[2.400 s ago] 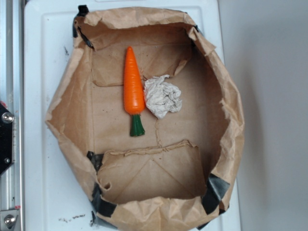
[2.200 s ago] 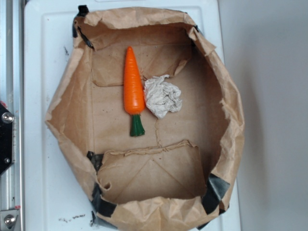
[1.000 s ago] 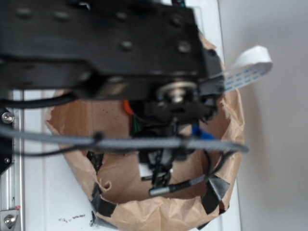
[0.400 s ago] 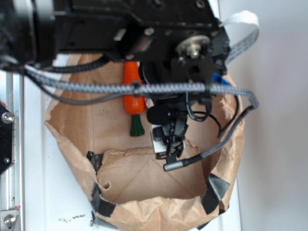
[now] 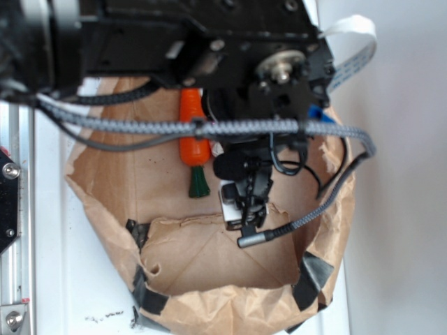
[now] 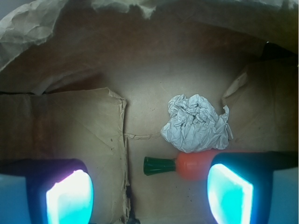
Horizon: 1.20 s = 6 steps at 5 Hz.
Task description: Grab the white paper.
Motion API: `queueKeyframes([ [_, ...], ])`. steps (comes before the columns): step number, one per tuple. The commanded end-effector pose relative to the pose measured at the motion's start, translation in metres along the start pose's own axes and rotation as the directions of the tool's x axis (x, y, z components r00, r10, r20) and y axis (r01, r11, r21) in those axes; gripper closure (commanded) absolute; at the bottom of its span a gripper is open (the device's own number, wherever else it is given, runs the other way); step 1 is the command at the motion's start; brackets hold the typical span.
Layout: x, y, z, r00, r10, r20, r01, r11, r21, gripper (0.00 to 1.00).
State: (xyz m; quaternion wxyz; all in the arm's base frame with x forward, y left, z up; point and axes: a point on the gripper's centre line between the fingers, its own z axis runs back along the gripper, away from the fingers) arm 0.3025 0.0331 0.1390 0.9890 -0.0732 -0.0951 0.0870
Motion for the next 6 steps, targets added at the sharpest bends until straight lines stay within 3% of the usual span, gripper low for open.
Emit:
queueKeyframes([
  [1,0.023,-0.005,-0.031,0.999,-0.021,0.029,0.020,1.000,0.024,0.00],
  [2,0.013,0.004,-0.039,0.996,-0.052,0.066,0.047,0.996,0.070,0.00],
  [3,0.006,0.016,-0.049,0.989,-0.093,0.114,0.084,0.993,0.082,0.00],
  [4,0.017,0.020,-0.069,0.990,-0.077,0.117,0.059,0.987,0.146,0.00],
  [6,0.028,0.023,-0.093,0.996,-0.060,0.067,0.044,0.975,0.217,0.00],
])
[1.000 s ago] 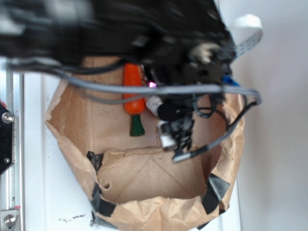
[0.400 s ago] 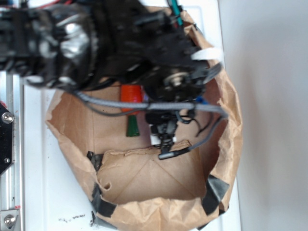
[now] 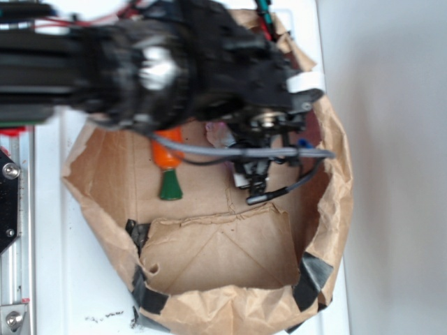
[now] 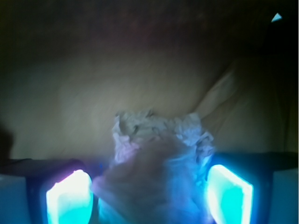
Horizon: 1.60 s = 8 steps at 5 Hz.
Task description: Grab the white paper.
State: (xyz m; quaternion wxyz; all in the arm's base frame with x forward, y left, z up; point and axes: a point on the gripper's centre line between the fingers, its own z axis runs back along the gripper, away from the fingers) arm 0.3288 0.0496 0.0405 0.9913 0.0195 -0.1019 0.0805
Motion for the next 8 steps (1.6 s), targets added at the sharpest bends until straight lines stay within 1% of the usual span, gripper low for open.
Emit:
queueKeyframes([
  [1,0.015,-0.009,0.002,0.997,-0.024,0.077,0.017,0.995,0.093,0.00],
  [2,0.013,-0.009,0.010,0.994,-0.019,0.109,0.009,0.995,0.098,1.00],
  [3,0.012,-0.006,0.020,0.994,-0.015,0.109,0.007,0.997,0.074,1.00],
  [4,0.009,-0.005,0.051,0.998,-0.011,0.066,0.012,1.000,-0.011,1.00],
  [5,0.000,-0.023,0.092,0.999,-0.022,-0.024,0.020,0.996,-0.088,1.00],
  [6,-0.013,-0.037,0.145,1.000,-0.005,-0.003,0.005,0.998,-0.065,1.00],
  [7,-0.016,-0.030,0.162,1.000,0.025,-0.011,-0.025,0.998,-0.063,1.00],
  [8,-0.017,-0.019,0.175,1.000,0.029,0.012,-0.027,0.991,-0.130,1.00],
])
